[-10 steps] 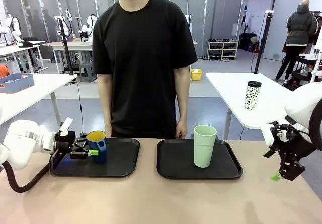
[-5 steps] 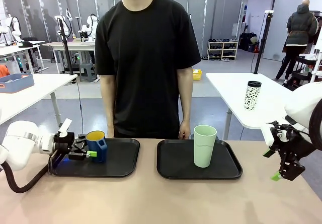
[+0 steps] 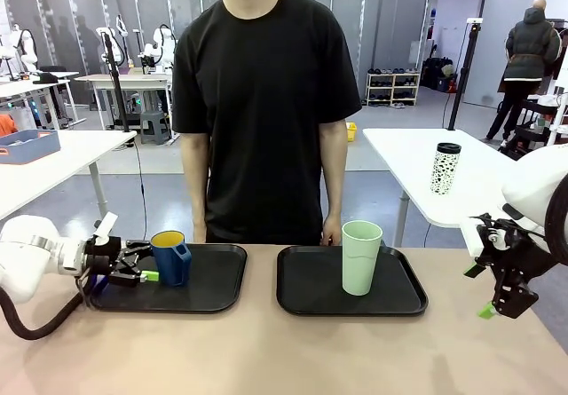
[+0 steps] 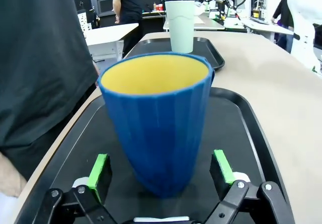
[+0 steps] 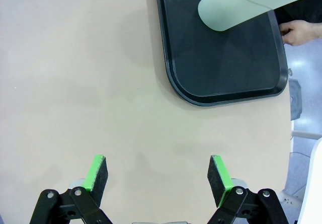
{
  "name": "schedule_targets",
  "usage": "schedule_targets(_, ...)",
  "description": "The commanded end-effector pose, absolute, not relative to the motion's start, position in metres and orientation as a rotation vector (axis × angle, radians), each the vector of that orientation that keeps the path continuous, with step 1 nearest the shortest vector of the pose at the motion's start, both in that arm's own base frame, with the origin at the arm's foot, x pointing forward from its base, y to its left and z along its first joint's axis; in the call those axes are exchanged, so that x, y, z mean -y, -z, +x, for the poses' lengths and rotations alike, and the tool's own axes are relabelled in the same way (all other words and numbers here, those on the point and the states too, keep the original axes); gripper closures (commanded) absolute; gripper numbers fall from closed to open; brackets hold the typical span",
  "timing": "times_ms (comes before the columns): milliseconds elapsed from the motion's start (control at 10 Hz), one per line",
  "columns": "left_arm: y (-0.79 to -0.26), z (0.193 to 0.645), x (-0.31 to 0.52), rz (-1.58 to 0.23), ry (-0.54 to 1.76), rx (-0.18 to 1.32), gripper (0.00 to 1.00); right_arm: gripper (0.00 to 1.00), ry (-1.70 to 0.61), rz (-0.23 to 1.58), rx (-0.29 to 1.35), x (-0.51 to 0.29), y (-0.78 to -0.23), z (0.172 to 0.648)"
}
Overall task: Sort and store the cups by type.
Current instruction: Pick up the Handle plastic cup and place it into the empty Flat Tray.
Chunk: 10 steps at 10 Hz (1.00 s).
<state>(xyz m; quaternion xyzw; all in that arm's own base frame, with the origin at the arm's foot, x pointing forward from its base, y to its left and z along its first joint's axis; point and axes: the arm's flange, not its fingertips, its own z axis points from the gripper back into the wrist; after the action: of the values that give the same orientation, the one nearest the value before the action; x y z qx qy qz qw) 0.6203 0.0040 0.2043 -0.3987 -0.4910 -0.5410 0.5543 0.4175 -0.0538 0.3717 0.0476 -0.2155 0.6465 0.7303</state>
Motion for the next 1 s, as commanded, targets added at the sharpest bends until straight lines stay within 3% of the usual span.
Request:
schedule_targets(0, -0.203, 0.599, -0.017, -0.893, 1.240, 1.177, 0.00, 0.00, -1.424, 0.094, 0.474, 0.054, -0.370, 0.420)
schedule_targets(600, -0.202, 0.562, -0.058, -0.880, 1.154, 1.265, 0.00, 0.00, -1.424, 0.094, 0.474, 0.054, -0.370, 0.420)
schedule_targets(900, -0.199, 0.579, -0.054, -0.885, 1.176, 1.198, 0.00, 0.00, -1.424, 0.094, 0.474, 0.054, -0.370, 0.420)
